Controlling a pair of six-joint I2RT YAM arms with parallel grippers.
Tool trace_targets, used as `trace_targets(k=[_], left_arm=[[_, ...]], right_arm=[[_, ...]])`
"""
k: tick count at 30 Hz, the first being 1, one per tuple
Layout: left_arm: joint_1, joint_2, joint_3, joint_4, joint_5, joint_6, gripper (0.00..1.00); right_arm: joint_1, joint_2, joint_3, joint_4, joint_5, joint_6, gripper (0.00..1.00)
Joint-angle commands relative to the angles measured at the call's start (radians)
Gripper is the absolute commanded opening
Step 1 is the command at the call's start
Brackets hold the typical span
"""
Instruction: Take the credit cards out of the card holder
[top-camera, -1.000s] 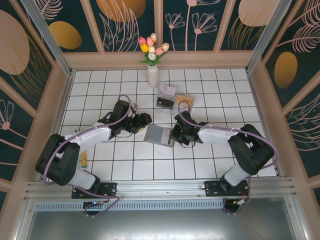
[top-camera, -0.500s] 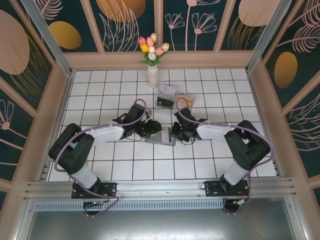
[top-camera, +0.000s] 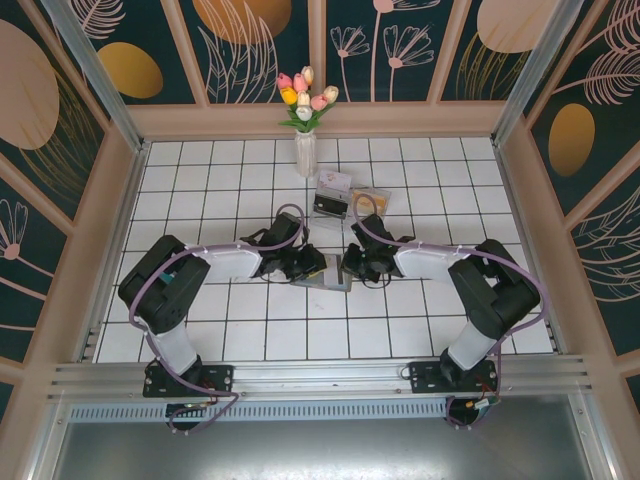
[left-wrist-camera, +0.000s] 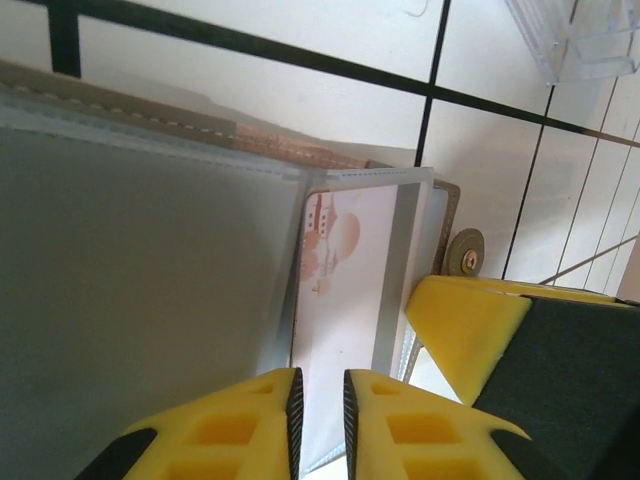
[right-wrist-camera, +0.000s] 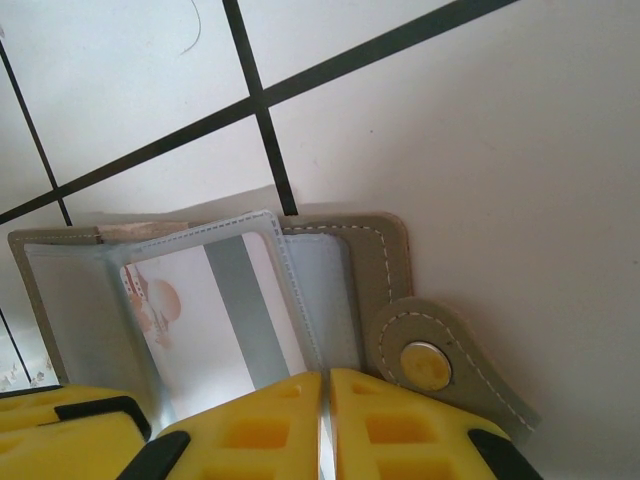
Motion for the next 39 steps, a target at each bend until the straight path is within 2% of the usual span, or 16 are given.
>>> trace_targets(k=[1, 13, 26, 39], left_arm=[[-0.007, 0.016, 0.021, 0.012, 0.007, -0.011, 0.16], [-0.008, 0.035, 0.032, -0.046, -0.036, -0.005, 0.23], [-0.035, 0.077, 0.085, -0.096, -0.047, 0.032, 0.22], [-0.035, 0.084, 0.094, -0.197, -0.147, 0.074, 0.25]], right_arm=[[-0.007, 0.044, -0.017, -0.049, 0.021, -0.020, 0.13], [-0.007, 0.045, -0.027, -0.049, 0.016, -0.019, 0.12], [-0.007, 0.043, -0.045, -0.038, 0.009, -0.013, 0.13], [-0.010, 0.044, -0.055, -0.026, -0.003, -0.014, 0.12]])
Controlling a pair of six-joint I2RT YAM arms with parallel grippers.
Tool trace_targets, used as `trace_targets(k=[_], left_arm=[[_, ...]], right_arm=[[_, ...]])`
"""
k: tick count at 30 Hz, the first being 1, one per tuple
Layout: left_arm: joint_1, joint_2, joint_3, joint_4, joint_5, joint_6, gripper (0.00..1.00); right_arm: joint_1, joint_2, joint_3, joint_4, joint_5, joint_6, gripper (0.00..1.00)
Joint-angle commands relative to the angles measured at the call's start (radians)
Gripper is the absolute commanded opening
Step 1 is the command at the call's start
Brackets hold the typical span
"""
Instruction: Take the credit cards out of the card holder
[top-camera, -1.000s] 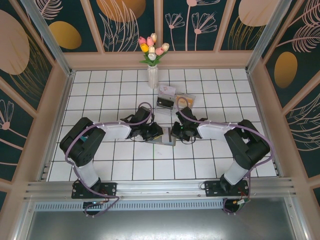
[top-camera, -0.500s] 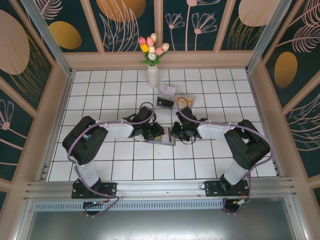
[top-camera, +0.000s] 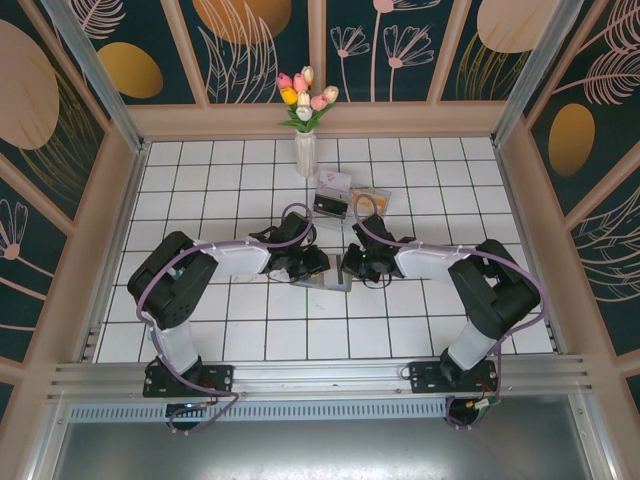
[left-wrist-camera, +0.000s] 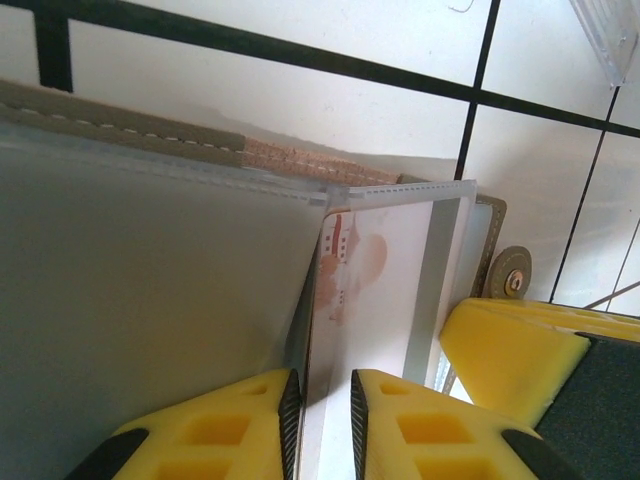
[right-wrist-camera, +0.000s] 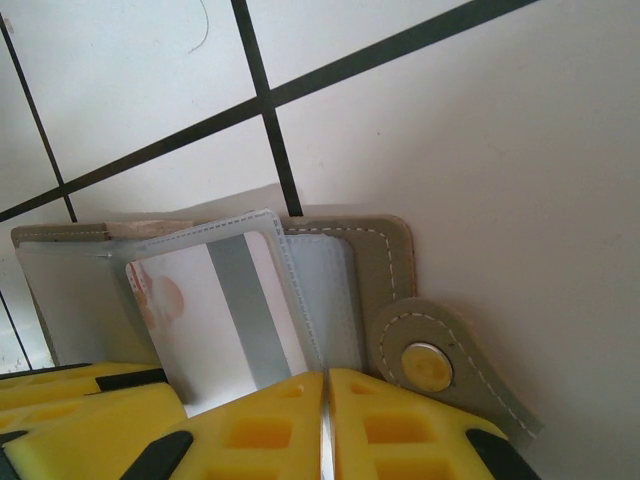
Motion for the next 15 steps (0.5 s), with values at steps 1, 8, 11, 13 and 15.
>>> trace_targets(k=[1, 8, 11, 13, 15], left_arm=[[-0.005, 0.038, 0.041, -0.099, -0.072, 0.047, 0.25], [-0.004, 0.036, 0.024, -0.003, 0.019, 0.037, 0.20], [-0.004, 0.018, 0.023, 0.023, 0.029, 0.048, 0.20], [-0.002, 0.006, -0.008, 0.057, 0.052, 0.052, 0.20], [0.003, -0.005, -0.023, 0.092, 0.074, 0.050, 0.20]], right_arm=[[-0.007, 0.047, -0.043, -0.049, 0.003, -0.005, 0.12], [-0.008, 0.054, -0.048, -0.039, -0.027, -0.002, 0.10], [-0.008, 0.051, -0.052, -0.035, -0.032, -0.003, 0.10], [-0.010, 0.051, -0.059, -0.016, -0.059, -0.007, 0.10], [-0.012, 0.049, -0.071, 0.018, -0.098, -0.011, 0.09]])
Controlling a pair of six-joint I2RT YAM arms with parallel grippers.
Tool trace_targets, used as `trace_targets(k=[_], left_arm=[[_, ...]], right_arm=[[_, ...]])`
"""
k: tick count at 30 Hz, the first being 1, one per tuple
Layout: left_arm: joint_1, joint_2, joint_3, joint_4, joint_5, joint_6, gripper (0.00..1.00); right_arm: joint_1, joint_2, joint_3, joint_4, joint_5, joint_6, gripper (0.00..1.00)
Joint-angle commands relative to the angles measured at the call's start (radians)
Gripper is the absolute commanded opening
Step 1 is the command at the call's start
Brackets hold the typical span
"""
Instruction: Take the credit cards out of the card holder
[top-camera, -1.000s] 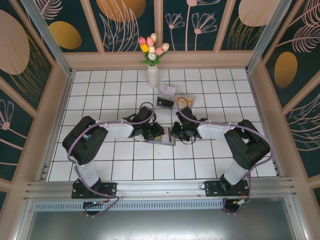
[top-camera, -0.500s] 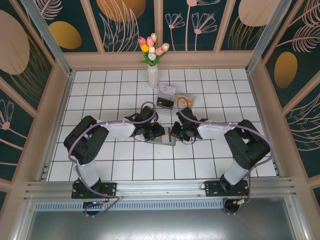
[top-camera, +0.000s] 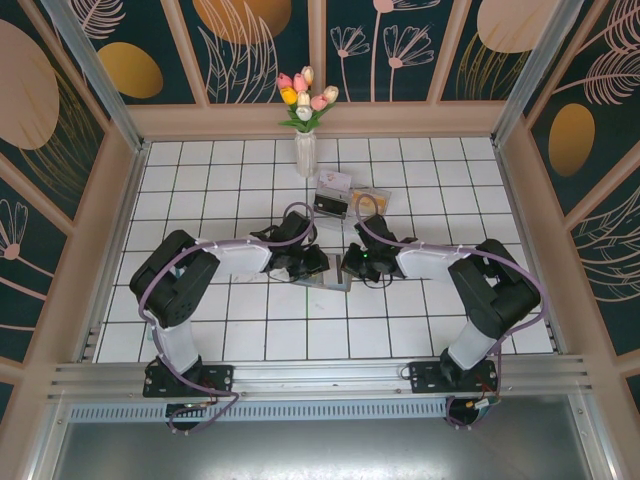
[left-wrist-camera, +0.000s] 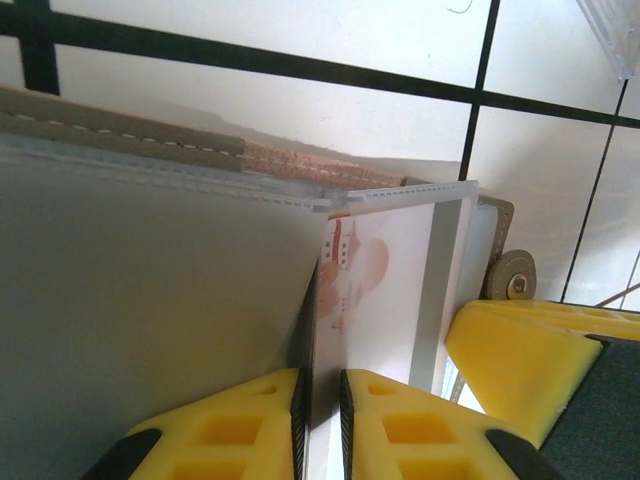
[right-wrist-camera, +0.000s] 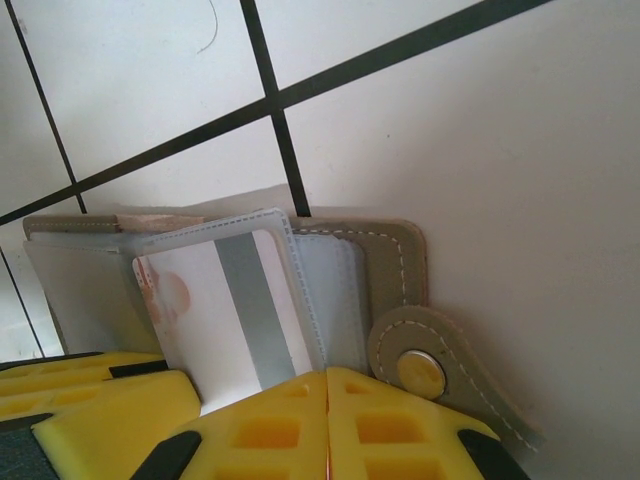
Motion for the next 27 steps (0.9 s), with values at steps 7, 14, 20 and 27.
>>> trace_targets(k=[7, 14, 20, 27], left_arm=[[0.031, -0.060, -0.110, 0.239, 0.141, -0.021, 0.19], [0.051, -0.095, -0.151, 0.279, 0.156, -0.025, 0.16], [0.076, -0.118, -0.169, 0.218, 0.119, 0.019, 0.08], [0.108, -0.148, -0.200, 0.195, 0.119, 0.056, 0.04]], right_arm=[[-0.002, 0.045, -0.073, 0.043, -0.134, -0.035, 0.09], [-0.004, 0.055, -0.064, 0.022, -0.124, -0.043, 0.10], [-0.014, 0.045, -0.052, -0.058, -0.041, -0.041, 0.10], [-0.021, 0.051, -0.041, -0.103, 0.003, -0.044, 0.10]])
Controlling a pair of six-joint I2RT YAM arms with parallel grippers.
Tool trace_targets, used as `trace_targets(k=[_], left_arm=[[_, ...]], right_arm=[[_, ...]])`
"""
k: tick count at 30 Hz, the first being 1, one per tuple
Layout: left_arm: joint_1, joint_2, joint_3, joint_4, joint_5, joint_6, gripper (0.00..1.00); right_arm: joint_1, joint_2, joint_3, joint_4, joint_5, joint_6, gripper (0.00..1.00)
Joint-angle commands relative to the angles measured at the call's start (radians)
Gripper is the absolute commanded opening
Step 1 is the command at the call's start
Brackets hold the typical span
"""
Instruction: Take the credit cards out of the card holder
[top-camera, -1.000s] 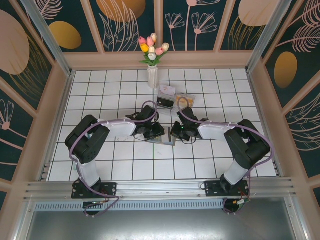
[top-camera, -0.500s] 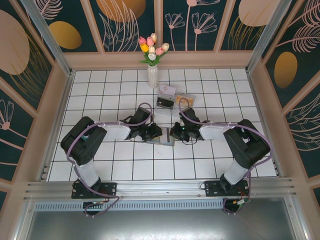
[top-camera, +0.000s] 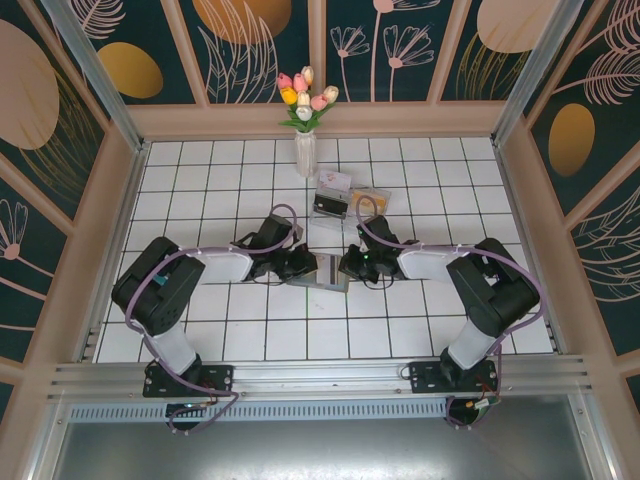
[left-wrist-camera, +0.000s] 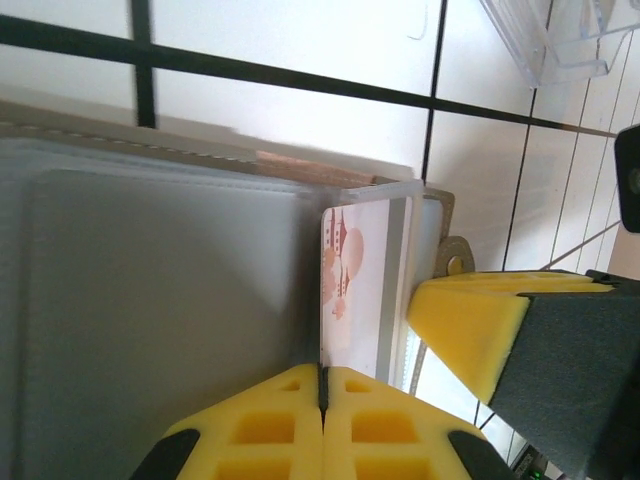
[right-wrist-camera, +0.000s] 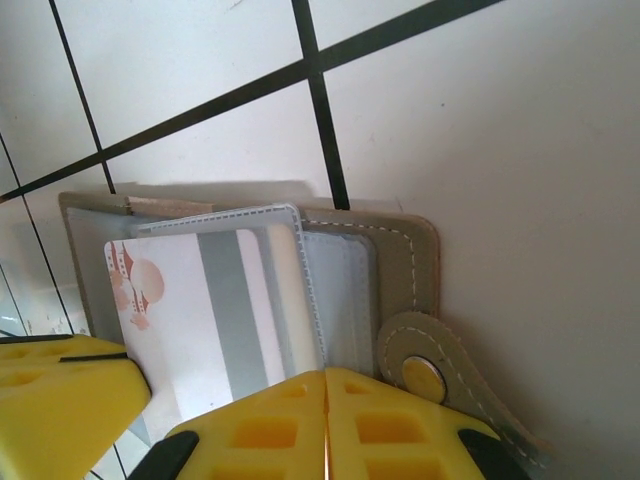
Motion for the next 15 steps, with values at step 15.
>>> trace_targets(k=[15], left_arm=[[0.031, -0.062, -0.025, -0.043, -0.010, 0.063, 0.00]], right_arm=[[-0.004, -0.010, 0.028, -0.150, 0.079, -0.046, 0.12]])
